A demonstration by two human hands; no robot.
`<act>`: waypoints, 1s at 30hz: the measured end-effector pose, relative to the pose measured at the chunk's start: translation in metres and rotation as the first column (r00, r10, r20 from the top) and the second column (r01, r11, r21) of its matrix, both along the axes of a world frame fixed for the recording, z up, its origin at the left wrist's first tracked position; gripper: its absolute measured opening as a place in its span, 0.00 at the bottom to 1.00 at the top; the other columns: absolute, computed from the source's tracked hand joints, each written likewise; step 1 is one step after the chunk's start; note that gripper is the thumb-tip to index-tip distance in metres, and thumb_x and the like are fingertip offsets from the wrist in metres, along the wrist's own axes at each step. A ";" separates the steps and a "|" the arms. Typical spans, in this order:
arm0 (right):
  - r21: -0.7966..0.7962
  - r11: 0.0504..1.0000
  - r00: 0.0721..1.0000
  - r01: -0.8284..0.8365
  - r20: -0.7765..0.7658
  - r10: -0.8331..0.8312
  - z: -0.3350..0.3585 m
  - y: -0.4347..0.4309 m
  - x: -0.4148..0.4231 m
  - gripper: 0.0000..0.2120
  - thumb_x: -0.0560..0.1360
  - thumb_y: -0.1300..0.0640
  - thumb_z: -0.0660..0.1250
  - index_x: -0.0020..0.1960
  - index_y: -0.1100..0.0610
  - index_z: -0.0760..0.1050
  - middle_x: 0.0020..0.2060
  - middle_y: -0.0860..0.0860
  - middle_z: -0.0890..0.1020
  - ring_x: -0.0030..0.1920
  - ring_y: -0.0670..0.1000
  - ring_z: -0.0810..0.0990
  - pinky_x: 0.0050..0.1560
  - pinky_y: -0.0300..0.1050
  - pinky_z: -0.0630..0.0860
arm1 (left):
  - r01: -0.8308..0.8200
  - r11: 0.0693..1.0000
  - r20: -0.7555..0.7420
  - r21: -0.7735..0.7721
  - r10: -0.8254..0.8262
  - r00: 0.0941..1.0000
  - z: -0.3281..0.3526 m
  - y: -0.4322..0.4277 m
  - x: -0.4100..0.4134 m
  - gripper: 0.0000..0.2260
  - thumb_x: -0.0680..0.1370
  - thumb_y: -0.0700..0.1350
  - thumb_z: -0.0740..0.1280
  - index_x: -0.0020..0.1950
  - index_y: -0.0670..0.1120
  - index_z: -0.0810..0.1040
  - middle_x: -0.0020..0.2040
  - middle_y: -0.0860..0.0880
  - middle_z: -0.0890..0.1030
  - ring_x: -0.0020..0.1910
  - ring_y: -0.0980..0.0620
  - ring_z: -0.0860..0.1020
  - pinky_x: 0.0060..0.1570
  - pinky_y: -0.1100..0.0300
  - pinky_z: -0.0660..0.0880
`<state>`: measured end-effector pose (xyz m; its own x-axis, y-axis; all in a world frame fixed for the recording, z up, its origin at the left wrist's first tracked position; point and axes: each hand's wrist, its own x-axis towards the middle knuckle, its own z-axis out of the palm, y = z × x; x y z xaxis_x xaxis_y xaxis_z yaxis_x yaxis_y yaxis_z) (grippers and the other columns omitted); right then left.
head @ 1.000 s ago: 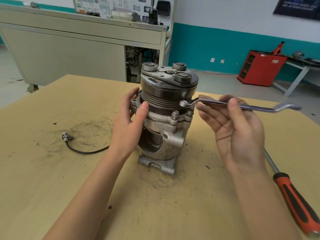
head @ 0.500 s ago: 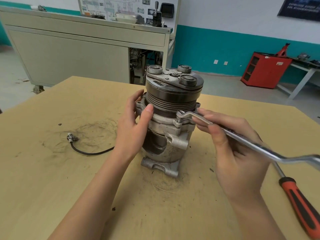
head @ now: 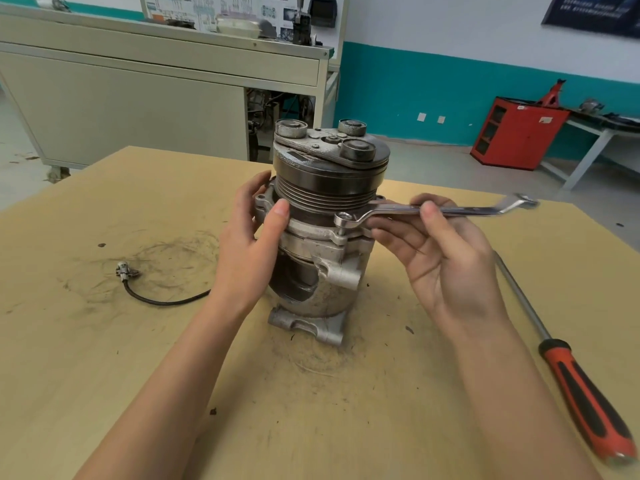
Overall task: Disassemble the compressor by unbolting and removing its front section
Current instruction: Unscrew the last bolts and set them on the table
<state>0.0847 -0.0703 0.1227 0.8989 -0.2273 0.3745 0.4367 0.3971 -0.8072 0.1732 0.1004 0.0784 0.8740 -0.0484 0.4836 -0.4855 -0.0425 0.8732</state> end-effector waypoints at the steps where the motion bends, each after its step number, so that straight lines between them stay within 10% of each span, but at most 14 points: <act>1: 0.031 0.999 0.999 -0.021 -0.023 0.022 0.001 -0.001 0.002 0.06 0.75 0.58 0.59 0.48 0.61 0.70 0.42 0.58 0.85 0.43 0.56 0.84 0.42 0.42 0.80 | 0.003 1.000 -0.001 -0.005 -0.003 1.000 0.000 0.000 0.000 0.23 0.73 0.63 0.58 0.67 0.61 0.67 0.58 0.65 0.75 0.58 0.69 0.74 0.53 0.75 0.70; 9: -0.174 0.887 0.885 0.427 0.284 -0.370 -0.002 0.010 -0.015 0.08 0.78 0.57 0.59 0.49 0.61 0.73 0.46 0.56 0.84 0.44 0.57 0.84 0.45 0.45 0.80 | -0.002 1.000 -0.009 0.011 0.003 1.000 0.001 0.002 0.000 0.26 0.72 0.65 0.57 0.68 0.61 0.66 0.63 0.61 0.75 0.61 0.70 0.71 0.55 0.75 0.68; 19: -0.428 0.665 0.760 0.612 0.551 -0.345 -0.011 0.027 -0.026 0.09 0.79 0.55 0.61 0.54 0.59 0.74 0.51 0.53 0.82 0.53 0.52 0.82 0.50 0.51 0.80 | -0.023 1.000 -0.002 0.019 0.023 1.000 0.000 0.001 0.001 0.29 0.72 0.65 0.58 0.71 0.56 0.67 0.65 0.57 0.75 0.64 0.63 0.72 0.64 0.58 0.70; 30: -0.501 0.467 0.672 0.728 0.657 -0.342 -0.020 0.035 -0.029 0.09 0.80 0.57 0.59 0.53 0.61 0.74 0.53 0.56 0.81 0.54 0.51 0.81 0.53 0.40 0.77 | -0.005 1.000 0.006 -0.004 0.005 1.000 -0.001 0.000 0.002 0.27 0.73 0.64 0.58 0.70 0.56 0.67 0.64 0.57 0.76 0.63 0.64 0.73 0.62 0.63 0.69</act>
<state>0.0557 -0.0356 0.1029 0.3875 -0.1081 0.9155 0.6919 -0.6221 -0.3664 0.1755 0.1003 0.0773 0.8713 -0.0418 0.4890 -0.4905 -0.0419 0.8704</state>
